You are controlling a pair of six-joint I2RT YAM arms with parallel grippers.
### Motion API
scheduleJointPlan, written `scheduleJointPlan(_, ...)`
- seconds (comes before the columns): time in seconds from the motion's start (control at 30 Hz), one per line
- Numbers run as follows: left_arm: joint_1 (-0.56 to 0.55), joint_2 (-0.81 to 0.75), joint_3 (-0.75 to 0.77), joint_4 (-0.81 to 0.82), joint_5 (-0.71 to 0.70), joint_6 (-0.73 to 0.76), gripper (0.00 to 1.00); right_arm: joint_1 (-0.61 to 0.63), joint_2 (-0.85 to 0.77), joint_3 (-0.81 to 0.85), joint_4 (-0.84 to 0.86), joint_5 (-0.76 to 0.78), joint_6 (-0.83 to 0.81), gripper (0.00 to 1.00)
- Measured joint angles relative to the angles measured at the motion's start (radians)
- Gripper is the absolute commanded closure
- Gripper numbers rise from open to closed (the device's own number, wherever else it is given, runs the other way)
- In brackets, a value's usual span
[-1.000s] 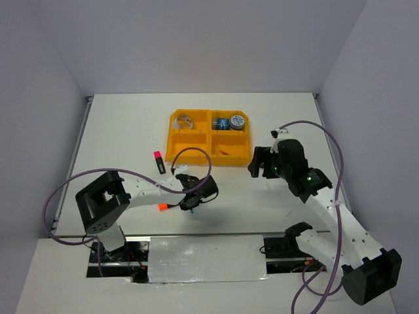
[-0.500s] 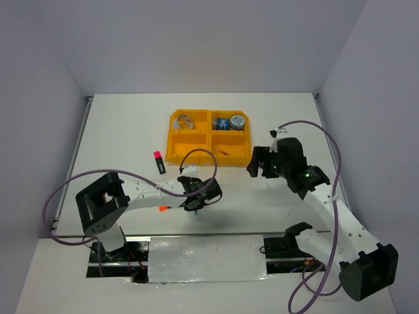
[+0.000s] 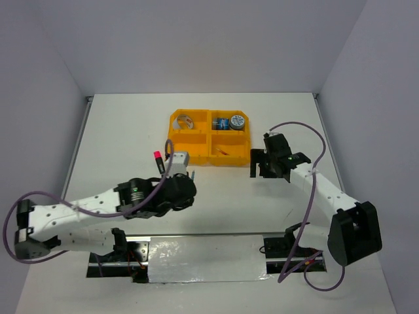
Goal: Sort the stationery into containers
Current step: Pick up the pen from the center of the board, then pick up the pen cap from the center of the board.
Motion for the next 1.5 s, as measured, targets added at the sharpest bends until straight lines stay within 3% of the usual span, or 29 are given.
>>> scheduleJointPlan(0.17, -0.003, -0.201, -0.004, -0.057, -0.007, 0.099, 1.00, -0.010, 0.113, 0.000, 0.000, 0.014, 0.006, 0.10)
scheduleJointPlan(0.37, -0.003, -0.290, 0.013, -0.146, -0.034, 0.176, 1.00, -0.021, 0.210, -0.003, -0.001, 0.056, 0.024, 0.12)
scheduleJointPlan(0.57, -0.003, -0.335, -0.043, -0.146, -0.017, 0.222, 1.00, -0.050, 0.291, -0.002, -0.005, 0.071, 0.042, 0.33)
scheduleJointPlan(0.63, -0.003, -0.348, -0.056, -0.146, -0.013, 0.231, 1.00, -0.056, 0.298, -0.002, -0.010, 0.069, 0.049, 0.36)
scheduleJointPlan(0.77, -0.003, -0.354, -0.056, -0.145, -0.010, 0.237, 1.00, -0.069, 0.303, -0.002, -0.010, 0.047, 0.049, 0.54)
scheduleJointPlan(1.13, -0.003, -0.363, -0.036, -0.158, -0.007, 0.254, 1.00, -0.086, 0.307, 0.001, -0.021, 0.030, 0.042, 0.60)
scheduleJointPlan(1.3, -0.003, -0.352, 0.010, -0.166, -0.010, 0.256, 1.00, -0.086, 0.311, 0.006, -0.036, 0.036, 0.047, 0.81)
scheduleJointPlan(1.37, -0.003, -0.340, 0.026, -0.165, -0.013, 0.256, 1.00, -0.086, 0.310, 0.006, -0.039, 0.032, 0.048, 0.95)
scheduleJointPlan(1.5, -0.003, -0.327, 0.026, -0.152, -0.009, 0.276, 0.97, -0.086, 0.296, 0.005, -0.042, 0.006, 0.052, 1.00)
